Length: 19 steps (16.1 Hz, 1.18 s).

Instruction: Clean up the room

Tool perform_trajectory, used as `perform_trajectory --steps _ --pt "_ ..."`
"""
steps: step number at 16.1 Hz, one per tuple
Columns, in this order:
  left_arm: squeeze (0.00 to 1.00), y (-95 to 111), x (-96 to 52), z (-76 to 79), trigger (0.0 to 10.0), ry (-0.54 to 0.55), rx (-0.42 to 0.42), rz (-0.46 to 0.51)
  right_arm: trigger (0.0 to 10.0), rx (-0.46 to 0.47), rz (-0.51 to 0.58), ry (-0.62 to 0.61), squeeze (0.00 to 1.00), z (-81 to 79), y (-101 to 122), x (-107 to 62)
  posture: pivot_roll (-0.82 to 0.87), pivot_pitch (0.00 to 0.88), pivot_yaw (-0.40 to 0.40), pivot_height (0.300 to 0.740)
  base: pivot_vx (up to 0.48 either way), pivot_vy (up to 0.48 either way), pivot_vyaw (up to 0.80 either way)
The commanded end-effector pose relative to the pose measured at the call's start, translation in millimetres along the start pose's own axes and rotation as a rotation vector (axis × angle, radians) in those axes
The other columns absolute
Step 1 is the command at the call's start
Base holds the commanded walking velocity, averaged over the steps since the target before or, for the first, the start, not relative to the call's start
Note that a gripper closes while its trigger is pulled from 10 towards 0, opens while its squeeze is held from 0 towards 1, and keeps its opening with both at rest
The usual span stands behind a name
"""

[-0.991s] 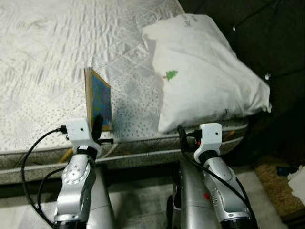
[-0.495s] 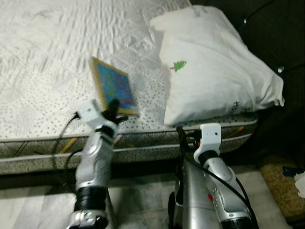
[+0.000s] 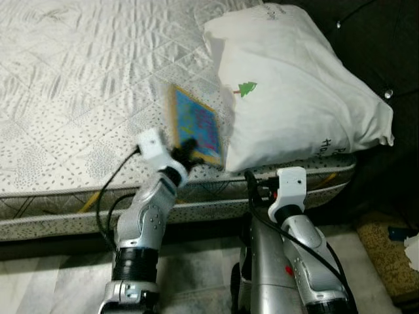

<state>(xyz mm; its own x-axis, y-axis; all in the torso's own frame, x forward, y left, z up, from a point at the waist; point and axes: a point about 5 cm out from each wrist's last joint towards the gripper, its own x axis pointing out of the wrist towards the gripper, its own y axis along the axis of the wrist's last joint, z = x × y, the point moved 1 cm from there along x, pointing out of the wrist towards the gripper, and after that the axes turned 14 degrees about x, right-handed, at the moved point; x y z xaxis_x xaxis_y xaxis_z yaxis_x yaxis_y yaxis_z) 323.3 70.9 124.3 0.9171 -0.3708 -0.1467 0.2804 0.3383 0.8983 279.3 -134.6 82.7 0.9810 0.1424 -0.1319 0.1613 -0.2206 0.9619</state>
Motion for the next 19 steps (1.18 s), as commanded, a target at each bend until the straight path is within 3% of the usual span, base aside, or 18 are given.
perform_trajectory --steps 1,3,8,10,13,17,18,19 --pt "0.0 -35.6 -5.0 12.7 10.0 -0.036 -0.093 -0.161 10.0 -0.003 -0.009 -0.003 0.0 2.5 -0.2 -2.9 -0.02 0.154 -0.063 0.482 0.0 0.0 0.0" --pt "0.0 -36.5 -4.4 8.4 10.0 0.005 -0.154 -0.191 10.0 -0.002 -0.008 -0.005 0.0 2.8 0.2 -3.0 -0.03 0.155 -0.062 0.482 0.0 0.0 0.0" --pt "0.0 -29.6 -8.3 -1.4 10.0 0.023 -0.174 -0.216 10.0 0.003 -0.012 -0.015 0.0 4.0 -0.7 -2.0 -0.02 0.151 -0.061 0.482 0.0 0.0 0.0" --pt "0.0 -31.0 -6.1 -12.8 10.0 0.001 -0.145 -0.255 10.0 0.003 -0.011 -0.013 0.0 3.5 -0.5 -1.0 -0.02 0.149 -0.063 0.482 0.0 0.0 0.0" --pt "0.0 -16.1 6.1 -35.7 10.0 0.036 -0.099 -0.242 10.0 0.002 -0.009 -0.015 0.0 3.8 0.4 0.4 -0.02 0.146 -0.065 0.482 0.0 0.0 0.0" --pt "0.0 -9.0 13.8 -49.4 10.0 0.033 -0.07 -0.256 10.0 0.0 -0.003 -0.018 0.0 4.2 1.3 0.7 -0.03 0.143 -0.061 0.482 0.0 0.0 0.0" --pt "0.16 -9.0 14.6 -52.6 10.0 0.032 -0.074 -0.265 10.0 0.0 -0.002 -0.019 0.0 4.2 1.4 0.8 -0.03 0.142 -0.061 0.482 0.0 0.0 0.0" --pt "1.0 -8.7 15.1 -56.6 10.0 0.037 -0.084 -0.275 10.0 -0.001 -0.001 -0.02 0.0 4.1 1.7 1.2 -0.03 0.141 -0.062 0.482 0.0 0.0 0.0"
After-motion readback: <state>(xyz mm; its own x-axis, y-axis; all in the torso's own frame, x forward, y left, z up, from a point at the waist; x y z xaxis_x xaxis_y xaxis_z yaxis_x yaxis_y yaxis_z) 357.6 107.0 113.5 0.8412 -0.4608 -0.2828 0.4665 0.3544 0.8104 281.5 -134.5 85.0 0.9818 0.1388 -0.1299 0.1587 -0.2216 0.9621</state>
